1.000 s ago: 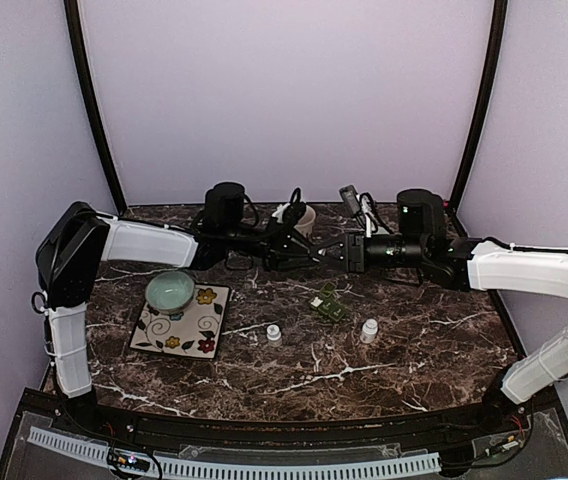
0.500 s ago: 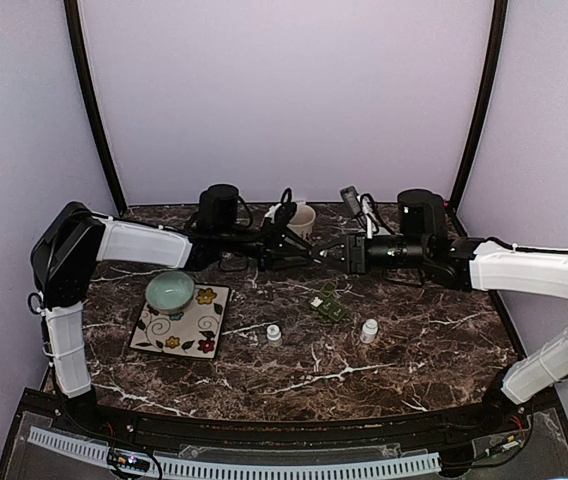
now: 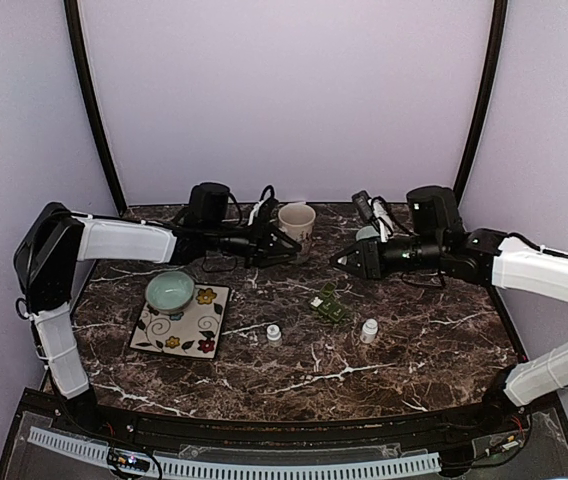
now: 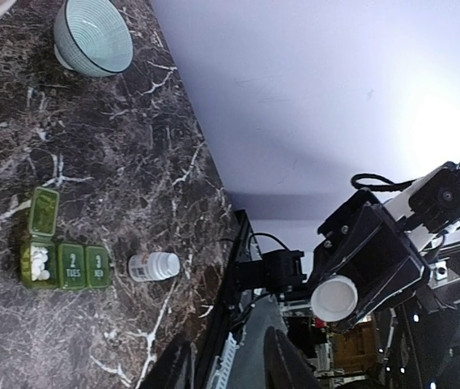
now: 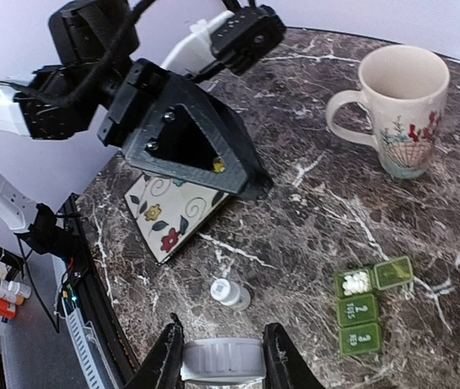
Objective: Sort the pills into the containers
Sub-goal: Place the lid of the pill bottle on the pill bottle.
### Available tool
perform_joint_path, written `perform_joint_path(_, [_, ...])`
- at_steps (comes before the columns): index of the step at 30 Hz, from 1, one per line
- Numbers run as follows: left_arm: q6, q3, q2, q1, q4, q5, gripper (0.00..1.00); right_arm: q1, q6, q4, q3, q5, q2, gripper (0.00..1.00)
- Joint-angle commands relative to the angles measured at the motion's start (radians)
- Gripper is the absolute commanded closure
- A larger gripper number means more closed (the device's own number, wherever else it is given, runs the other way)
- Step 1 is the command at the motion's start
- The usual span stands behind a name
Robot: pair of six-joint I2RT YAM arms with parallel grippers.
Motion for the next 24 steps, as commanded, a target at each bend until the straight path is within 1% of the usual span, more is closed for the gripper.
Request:
perform_joint_path(1, [0.196, -0.008, -0.078, -0.016, -0.207, -0.129, 0.69, 0.008, -0.059, -0.267, 0.087, 0.125, -0.023, 0.95])
perform_joint_path(3, [0.245, -0.006, -0.084, -0.034, -0.250, -0.160, 0.69, 0.009, -0.069, -0.366, 0.122, 0.167, -0.013, 0.95])
perform_joint_path(5, [0.277, -0.008, -0.084, -0.050, -0.272, -0.220, 0.69, 0.009, -0.075, -0.463, 0.160, 0.208, 0.003, 0.95])
perform_joint_path(11, [0.364, -0.022, -0.080, -0.117, -0.284, -0.306, 0.68, 0.016, -0.063, -0.702, 0.271, 0.308, 0.090, 0.97])
perform_joint_path(16, [0.408, -0.030, -0.068, -0.167, -0.273, -0.361, 0.68, 0.038, -0.024, -0.808, 0.326, 0.353, 0.145, 0.98])
perform_joint_path(24, [0.432, -0.050, -0.050, -0.206, -0.223, -0.392, 0.68, 0.097, 0.001, -0.960, 0.414, 0.423, 0.281, 0.97])
